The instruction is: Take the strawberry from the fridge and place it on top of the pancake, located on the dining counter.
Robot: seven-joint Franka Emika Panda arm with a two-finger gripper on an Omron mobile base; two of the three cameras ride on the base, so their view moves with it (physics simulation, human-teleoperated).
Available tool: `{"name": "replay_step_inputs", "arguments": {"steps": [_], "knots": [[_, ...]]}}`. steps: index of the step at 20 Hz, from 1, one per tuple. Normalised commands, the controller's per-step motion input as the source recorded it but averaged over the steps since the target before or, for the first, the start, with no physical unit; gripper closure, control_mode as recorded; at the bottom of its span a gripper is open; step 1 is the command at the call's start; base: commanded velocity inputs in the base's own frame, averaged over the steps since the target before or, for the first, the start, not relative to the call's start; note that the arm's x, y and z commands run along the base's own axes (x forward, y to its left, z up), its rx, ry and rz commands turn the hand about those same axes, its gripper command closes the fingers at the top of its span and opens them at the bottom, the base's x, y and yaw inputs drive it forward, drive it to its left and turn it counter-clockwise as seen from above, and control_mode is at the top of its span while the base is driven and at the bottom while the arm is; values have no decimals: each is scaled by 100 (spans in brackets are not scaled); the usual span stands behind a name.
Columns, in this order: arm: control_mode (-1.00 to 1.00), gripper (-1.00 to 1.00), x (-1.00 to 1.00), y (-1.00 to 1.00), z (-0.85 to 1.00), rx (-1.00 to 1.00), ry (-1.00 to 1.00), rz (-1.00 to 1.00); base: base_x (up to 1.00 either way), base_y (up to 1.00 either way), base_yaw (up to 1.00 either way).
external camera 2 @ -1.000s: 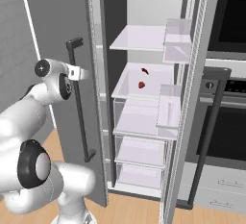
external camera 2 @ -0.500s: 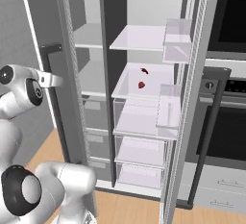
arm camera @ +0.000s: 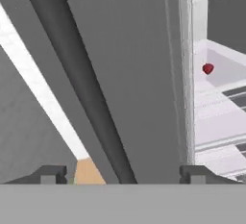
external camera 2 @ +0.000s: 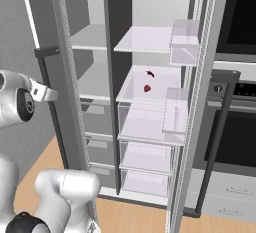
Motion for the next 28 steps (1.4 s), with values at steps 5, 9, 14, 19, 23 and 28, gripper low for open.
{"name": "replay_step_inputs", "arguments": {"steps": [5, 9, 14, 19, 23, 28], "knots": [[-100, -100, -93, -100, 2, 56, -9, 0, 0, 0, 0], [-100, -100, -22, -98, 0, 62, -2, 0, 0, 0, 0], [-100, -100, 43, -68, 0, 58, 1, 5, 0, 0, 0], [-100, -100, 75, -39, -10, 39, 0, 9, 0, 0, 0], [-100, -100, 100, -8, -8, 25, 15, 11, 0, 0, 0], [-100, -100, 100, -1, -10, 15, 27, 20, 0, 0, 0]]}}
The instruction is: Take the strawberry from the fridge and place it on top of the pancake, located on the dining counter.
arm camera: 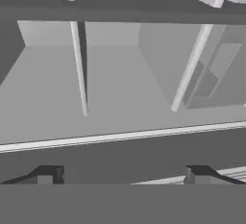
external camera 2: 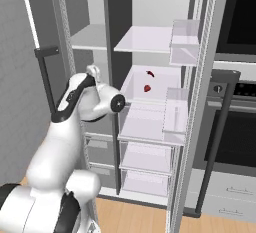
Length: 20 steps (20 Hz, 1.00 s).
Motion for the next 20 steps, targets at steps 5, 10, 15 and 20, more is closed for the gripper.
{"name": "replay_step_inputs", "arguments": {"steps": [5, 10, 15, 20], "knots": [[-100, -100, 92, 0, -9, 6, 10, 23, 0, 0, 0], [-100, -100, 18, 37, 0, 1, 0, 15, 0, 0, 0], [-100, -100, 0, 73, 0, 0, 0, 15, 0, 0, 0], [-100, -100, -27, 81, 0, 0, 0, 20, 0, 0, 0]]}}
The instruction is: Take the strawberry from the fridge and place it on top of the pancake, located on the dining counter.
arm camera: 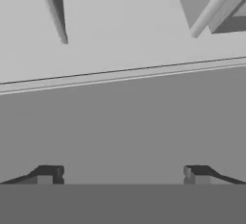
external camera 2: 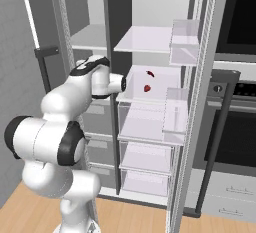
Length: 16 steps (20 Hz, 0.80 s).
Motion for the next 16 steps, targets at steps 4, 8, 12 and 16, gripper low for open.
{"name": "replay_step_inputs", "arguments": {"steps": [4, 8, 12, 16], "knots": [[-100, -100, -71, 83, 0, 0, -6, 23, 0, 0, 0], [-100, -100, -69, 81, 0, 0, -8, 20, 0, 0, 0], [-100, -100, -52, 90, 0, 0, -4, 12, 0, 0, 0], [-100, -100, -14, 100, 0, 0, 0, 0, 0, 0, 0]]}}
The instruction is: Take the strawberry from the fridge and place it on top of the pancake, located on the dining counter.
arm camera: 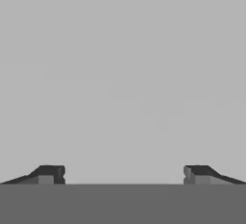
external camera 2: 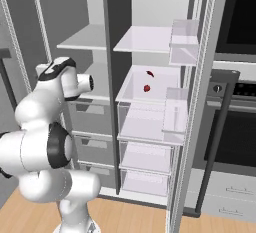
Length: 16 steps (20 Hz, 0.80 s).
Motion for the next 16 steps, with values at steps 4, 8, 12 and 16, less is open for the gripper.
{"name": "replay_step_inputs", "arguments": {"steps": [4, 8, 12, 16], "knots": [[-100, -100, 0, 96, 0, 0, 0, 0, 0, 0, 0], [-100, -100, -1, 78, 0, -3, 0, 0, 0, 0, 0], [-100, -100, -34, 3, 0, -9, -1, 0, 0, 0, 0], [-100, -100, -59, -45, 16, -3, -15, 0, 0, 0, 0]]}}
